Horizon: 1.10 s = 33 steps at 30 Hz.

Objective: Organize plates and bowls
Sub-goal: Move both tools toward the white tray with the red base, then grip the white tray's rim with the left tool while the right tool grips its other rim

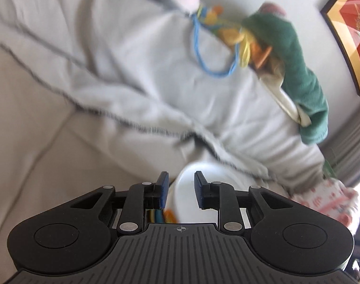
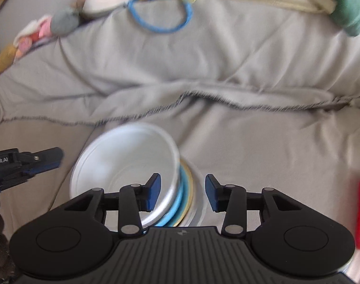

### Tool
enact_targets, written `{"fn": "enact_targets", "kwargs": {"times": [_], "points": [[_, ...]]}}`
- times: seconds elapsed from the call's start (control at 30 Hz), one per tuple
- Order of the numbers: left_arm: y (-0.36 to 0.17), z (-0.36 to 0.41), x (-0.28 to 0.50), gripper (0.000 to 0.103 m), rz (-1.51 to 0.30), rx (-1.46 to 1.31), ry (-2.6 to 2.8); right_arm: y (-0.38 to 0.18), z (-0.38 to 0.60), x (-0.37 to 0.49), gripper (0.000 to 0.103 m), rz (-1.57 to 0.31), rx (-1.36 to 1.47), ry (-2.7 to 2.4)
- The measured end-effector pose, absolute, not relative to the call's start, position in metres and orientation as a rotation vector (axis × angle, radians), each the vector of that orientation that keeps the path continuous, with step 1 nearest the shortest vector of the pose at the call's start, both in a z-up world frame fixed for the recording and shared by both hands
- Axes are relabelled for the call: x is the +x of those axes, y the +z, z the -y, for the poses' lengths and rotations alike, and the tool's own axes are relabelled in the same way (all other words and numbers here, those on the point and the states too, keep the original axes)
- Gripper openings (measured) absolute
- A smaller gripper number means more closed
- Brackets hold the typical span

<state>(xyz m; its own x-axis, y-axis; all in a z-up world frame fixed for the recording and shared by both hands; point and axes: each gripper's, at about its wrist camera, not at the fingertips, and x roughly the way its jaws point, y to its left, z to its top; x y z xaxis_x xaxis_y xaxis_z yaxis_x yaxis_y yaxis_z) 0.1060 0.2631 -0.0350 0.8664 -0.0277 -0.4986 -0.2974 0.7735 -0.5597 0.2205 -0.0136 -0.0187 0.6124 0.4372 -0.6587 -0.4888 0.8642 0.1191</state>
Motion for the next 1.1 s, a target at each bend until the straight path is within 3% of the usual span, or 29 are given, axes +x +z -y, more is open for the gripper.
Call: {"fn": "enact_targets", "kwargs": {"times": [0.1, 0.23, 0.5, 0.63, 0.9, 0.97, 1.1], "points": [[-0.016, -0.234, 0.118, 0.027, -0.499, -0.623, 0.114, -0.012, 0.056, 0.225, 0.052, -0.676, -0.004, 0.485], [-0.013, -0.165, 0.160, 0.027, -0.593, -0.534, -0.026, -0.023, 0.123, 0.240, 0.052, -0.654, 0.068, 0.412], [-0.078, 0.013, 0.263, 0.027, -0.941, -0.463, -0.454, -0.078, 0.269, 0.260, 0.052, -0.614, 0.185, 0.039], [-0.105, 0.077, 0.295, 0.027, -1.019, -0.466, -0.527, -0.101, 0.329, 0.267, 0.052, -0.642, 0.311, -0.058], [-0.144, 0.132, 0.337, 0.027, -1.090, -0.371, -0.446, -0.149, 0.358, 0.280, 0.051, -0.746, 0.432, -0.022], [-0.149, 0.130, 0.338, 0.025, -1.091, -0.348, -0.437, -0.156, 0.349, 0.280, 0.045, -0.789, 0.468, 0.056], [-0.145, 0.099, 0.319, 0.023, -1.082, -0.389, -0.390, -0.153, 0.324, 0.273, 0.044, -0.796, 0.433, 0.131]]}}
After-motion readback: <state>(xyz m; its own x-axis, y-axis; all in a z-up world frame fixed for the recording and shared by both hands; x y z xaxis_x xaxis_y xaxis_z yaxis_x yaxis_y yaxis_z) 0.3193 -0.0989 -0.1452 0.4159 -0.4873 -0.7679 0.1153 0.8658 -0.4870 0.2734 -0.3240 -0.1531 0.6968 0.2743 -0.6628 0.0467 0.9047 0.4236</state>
